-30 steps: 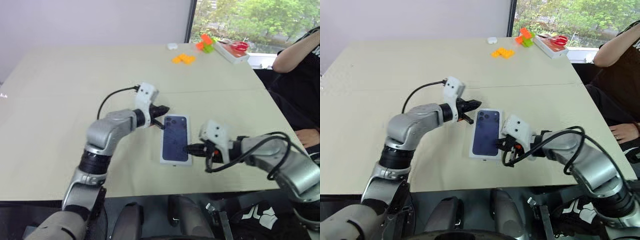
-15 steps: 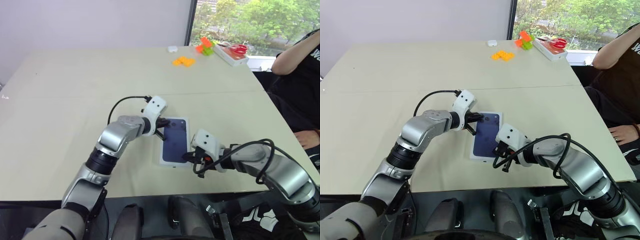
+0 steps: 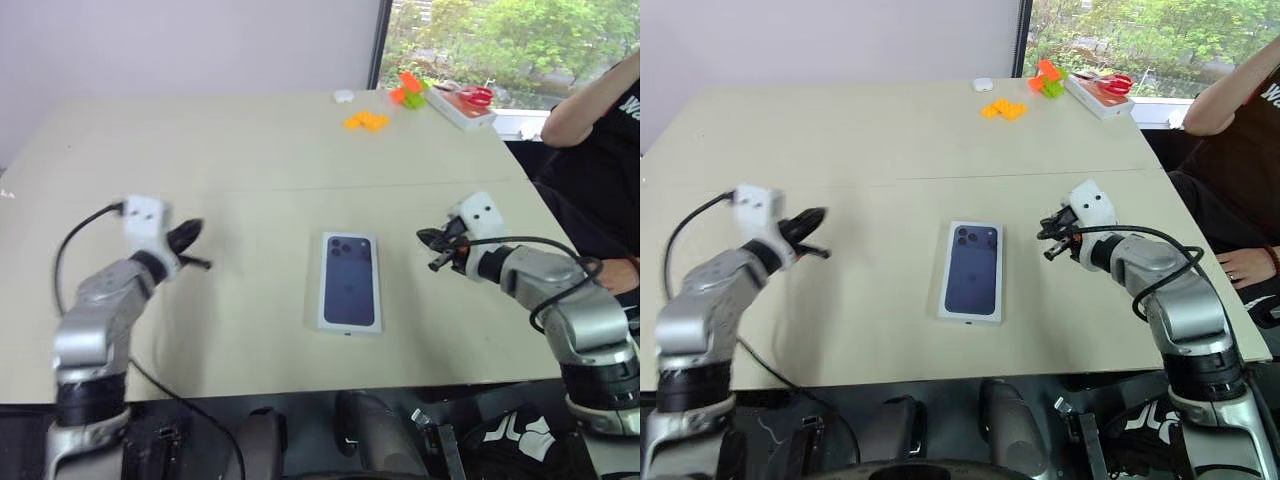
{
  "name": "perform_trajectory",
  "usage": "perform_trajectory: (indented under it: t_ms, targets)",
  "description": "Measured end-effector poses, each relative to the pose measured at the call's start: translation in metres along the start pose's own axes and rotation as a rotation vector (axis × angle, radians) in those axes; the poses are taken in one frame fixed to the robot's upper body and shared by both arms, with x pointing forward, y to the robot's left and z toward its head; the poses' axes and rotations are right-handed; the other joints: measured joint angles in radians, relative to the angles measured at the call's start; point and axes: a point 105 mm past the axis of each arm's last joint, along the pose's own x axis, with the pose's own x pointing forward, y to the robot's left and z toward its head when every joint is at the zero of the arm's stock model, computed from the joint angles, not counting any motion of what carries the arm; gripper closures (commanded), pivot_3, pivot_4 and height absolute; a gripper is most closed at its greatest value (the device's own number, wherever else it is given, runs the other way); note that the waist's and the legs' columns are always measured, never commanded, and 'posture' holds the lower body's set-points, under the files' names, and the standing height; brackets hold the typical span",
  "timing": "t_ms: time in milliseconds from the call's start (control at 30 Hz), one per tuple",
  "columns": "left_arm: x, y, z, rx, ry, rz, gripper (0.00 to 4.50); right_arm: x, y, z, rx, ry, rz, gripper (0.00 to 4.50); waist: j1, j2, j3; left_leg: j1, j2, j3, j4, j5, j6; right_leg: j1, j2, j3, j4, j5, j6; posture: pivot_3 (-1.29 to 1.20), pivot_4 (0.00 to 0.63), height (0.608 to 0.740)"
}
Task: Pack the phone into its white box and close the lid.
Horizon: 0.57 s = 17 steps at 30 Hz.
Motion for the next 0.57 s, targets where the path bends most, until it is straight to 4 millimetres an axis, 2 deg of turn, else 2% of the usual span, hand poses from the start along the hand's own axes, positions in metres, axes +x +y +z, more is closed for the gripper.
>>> perform_trajectory:
  t_ms: [67,133,367,567]
  targets:
    - [-0.016,0.023,-0.008,0.006,0.018,0.071,4.50,0.003,-0.009,-0.003,0.027,-0.006,-0.024,4.47,0.006,0.000,0.000,0.000,0.000,-0.001,0.000,0.000,0.000,-0.001,-0.001,-0.001,0.000,0.000,-0.001,0.00,0.150,0.740]
    - [-0.024,0.035,-0.008,0.005,0.011,0.112,4.50,0.007,-0.008,-0.001,0.029,-0.027,-0.018,4.47,0.011,0.000,0.000,0.000,-0.001,-0.001,0.000,0.000,0.000,-0.001,-0.002,-0.002,0.000,0.000,-0.001,0.00,0.150,0.740]
    - [-0.040,0.050,-0.017,0.001,0.032,0.151,4.50,0.012,0.004,0.001,0.021,-0.060,0.057,4.47,0.002,0.000,0.000,-0.001,-0.001,0.000,0.000,0.000,0.000,-0.001,-0.006,-0.002,-0.001,0.001,0.002,0.00,0.150,0.740]
    - [-0.042,0.051,-0.019,0.001,0.035,0.159,4.50,0.012,0.010,-0.001,0.001,-0.068,0.099,4.47,0.003,0.000,0.000,0.000,-0.001,0.000,0.000,0.000,0.000,-0.001,-0.005,-0.002,0.000,0.000,0.000,0.00,0.150,0.740]
